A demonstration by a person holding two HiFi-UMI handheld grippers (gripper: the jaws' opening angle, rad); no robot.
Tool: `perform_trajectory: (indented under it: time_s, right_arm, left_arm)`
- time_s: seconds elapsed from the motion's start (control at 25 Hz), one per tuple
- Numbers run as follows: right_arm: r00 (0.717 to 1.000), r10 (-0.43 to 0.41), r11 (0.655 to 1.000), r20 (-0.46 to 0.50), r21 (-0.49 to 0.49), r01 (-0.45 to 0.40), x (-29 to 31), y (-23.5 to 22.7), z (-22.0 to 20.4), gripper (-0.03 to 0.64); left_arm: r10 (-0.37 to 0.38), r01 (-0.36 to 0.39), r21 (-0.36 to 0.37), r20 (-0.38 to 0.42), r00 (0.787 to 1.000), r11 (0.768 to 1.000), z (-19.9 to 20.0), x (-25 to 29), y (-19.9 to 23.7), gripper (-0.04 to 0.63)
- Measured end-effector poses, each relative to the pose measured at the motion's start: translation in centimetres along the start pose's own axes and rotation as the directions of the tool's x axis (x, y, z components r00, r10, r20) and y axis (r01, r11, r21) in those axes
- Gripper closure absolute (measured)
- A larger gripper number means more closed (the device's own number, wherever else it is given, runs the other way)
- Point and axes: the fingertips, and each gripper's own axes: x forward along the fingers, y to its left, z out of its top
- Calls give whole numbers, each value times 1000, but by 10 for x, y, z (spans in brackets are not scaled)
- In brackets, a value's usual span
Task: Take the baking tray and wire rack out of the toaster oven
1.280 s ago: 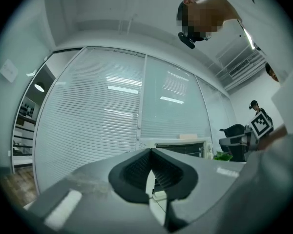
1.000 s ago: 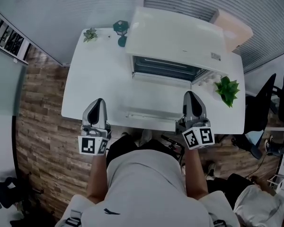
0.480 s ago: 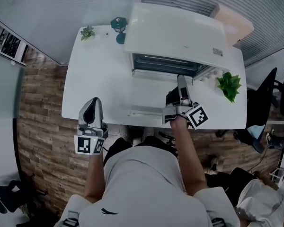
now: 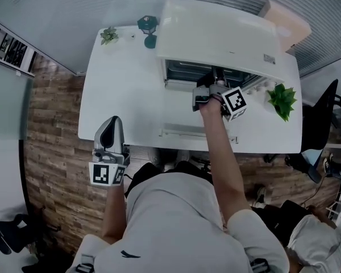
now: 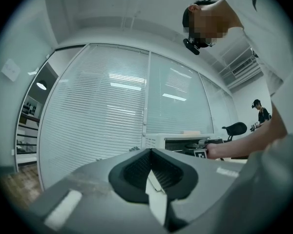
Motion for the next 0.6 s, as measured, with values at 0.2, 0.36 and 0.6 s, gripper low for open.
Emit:
perform_trajectory:
  time_s: [0.2,0.36,0.6]
  right_arm:
    - [1000,-11,1000,8,7,11,10,4,-1,592]
    - [1000,-5,1000,13,16,4,9,4,-1,594]
    - [1000,-19,1000,-8,21,19,7,3,-2,595]
  left_arm:
    - [21,-21,5,1,1000,1000,1,-5,7,591]
    - [23,-23,7,4,1000,1000,2,-6,6,591]
    - [21,-21,8,5,1000,1000,3,-6,2,591]
